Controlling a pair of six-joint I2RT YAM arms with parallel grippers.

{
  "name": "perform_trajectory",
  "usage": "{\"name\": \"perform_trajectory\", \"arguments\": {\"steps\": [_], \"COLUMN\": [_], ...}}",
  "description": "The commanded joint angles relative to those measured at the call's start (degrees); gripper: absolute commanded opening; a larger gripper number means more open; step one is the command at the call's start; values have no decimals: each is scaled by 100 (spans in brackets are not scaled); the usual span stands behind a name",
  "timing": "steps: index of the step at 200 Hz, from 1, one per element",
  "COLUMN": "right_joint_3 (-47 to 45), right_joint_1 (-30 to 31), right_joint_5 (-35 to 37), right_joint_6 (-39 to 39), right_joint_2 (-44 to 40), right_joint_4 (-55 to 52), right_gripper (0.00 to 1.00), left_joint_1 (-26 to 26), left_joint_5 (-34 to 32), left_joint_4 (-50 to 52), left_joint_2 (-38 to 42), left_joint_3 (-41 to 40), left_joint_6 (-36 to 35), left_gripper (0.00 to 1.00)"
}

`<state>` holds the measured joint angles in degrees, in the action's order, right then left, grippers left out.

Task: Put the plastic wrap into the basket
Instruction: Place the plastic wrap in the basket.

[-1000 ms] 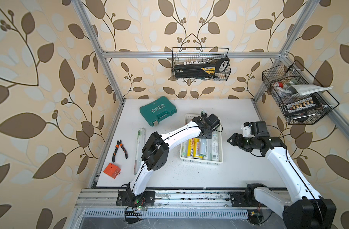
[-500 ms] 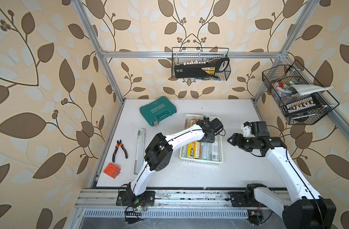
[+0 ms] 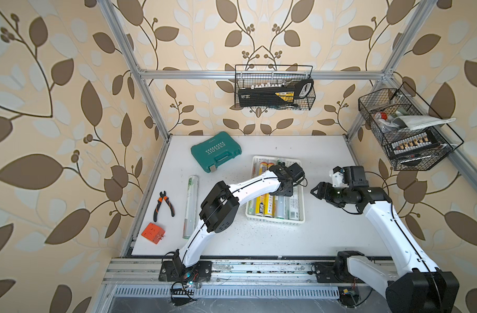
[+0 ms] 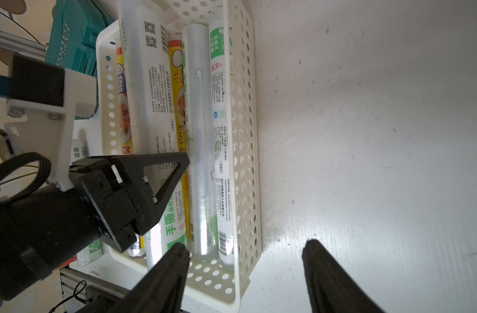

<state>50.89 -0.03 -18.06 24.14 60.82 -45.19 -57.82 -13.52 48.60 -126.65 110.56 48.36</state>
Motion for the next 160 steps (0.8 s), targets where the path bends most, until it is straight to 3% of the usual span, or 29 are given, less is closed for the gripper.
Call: {"name": "perform_trajectory", "arguments": {"steps": [1,57,128,160], "right_joint_3": [-111,-115,-130,-149], "right_joint_1": [-30,-24,-16,-4], "right_joint_5": [-92,-134,-295,-525], "right_joint_6": [-69,-43,114,245], "right_joint_2": [28,-6,-106,-213], "right_joint_4": [18,18,9,85], "right_gripper": [70,70,70,70], "left_joint_1": [-43,-66,-92,-92], "left_joint_5": [-107,-206,-399,-496], "left_joint_4": [219,438,503,459], "left_joint_2": [79,57,488,839], "left_joint_3": [207,387,288,116], "left_joint_6": [93,69,-87,-216], "left_gripper": [48,63,66,73]}}
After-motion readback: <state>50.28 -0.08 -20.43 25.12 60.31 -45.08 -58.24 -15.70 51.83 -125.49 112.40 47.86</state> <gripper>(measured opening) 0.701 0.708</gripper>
